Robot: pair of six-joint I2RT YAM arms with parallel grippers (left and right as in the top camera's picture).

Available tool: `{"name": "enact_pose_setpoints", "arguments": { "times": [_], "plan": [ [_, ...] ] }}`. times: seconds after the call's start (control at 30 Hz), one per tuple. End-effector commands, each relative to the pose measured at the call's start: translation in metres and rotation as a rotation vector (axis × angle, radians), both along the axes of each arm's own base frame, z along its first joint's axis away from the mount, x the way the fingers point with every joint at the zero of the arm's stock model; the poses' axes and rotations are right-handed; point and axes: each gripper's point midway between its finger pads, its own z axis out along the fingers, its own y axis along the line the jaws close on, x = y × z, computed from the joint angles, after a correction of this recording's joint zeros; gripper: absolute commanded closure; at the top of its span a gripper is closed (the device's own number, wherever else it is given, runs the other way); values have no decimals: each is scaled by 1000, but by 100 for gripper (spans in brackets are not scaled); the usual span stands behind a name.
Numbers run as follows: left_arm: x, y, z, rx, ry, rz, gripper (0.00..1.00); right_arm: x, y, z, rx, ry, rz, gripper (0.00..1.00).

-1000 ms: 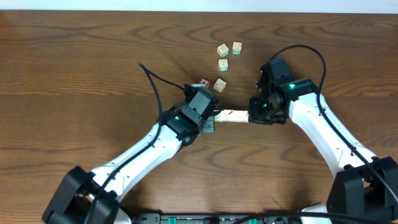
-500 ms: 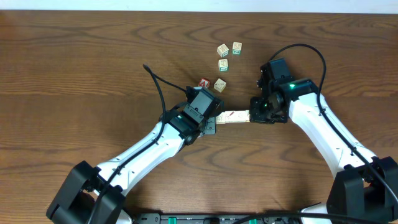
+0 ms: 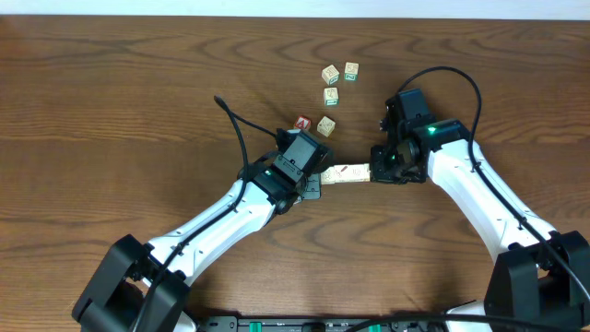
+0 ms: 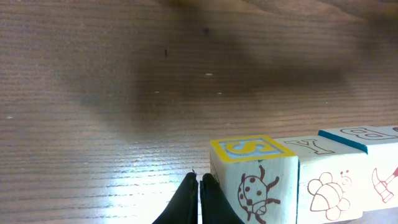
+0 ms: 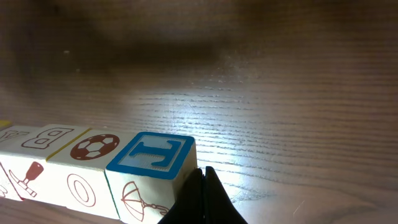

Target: Lift 5 blocks

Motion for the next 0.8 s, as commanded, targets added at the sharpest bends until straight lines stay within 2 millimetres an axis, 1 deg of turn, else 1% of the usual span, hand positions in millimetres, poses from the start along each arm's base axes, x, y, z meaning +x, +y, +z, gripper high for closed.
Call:
{"name": "enact_pose_setpoints", "arguments": {
  "times": [0.0,0.27,0.5,0.67,0.77],
  "plan": [
    [-35,-79,32,-285,76,-235,93,-37,98,36,461,116,202,99],
    [-35,-79,14,-259,110,-233,93,-33,95,32,430,101,200,99],
    [-34,-80,14,-262,105,-234,93,-33,95,17,415,138,194,99],
    [-34,-79,14,-260,103,-232,93,-32,95,14,412,140,199,99],
    [-34,-79,10,-254,110,-231,93,-31,94,12,401,136,199,99]
  ]
}}
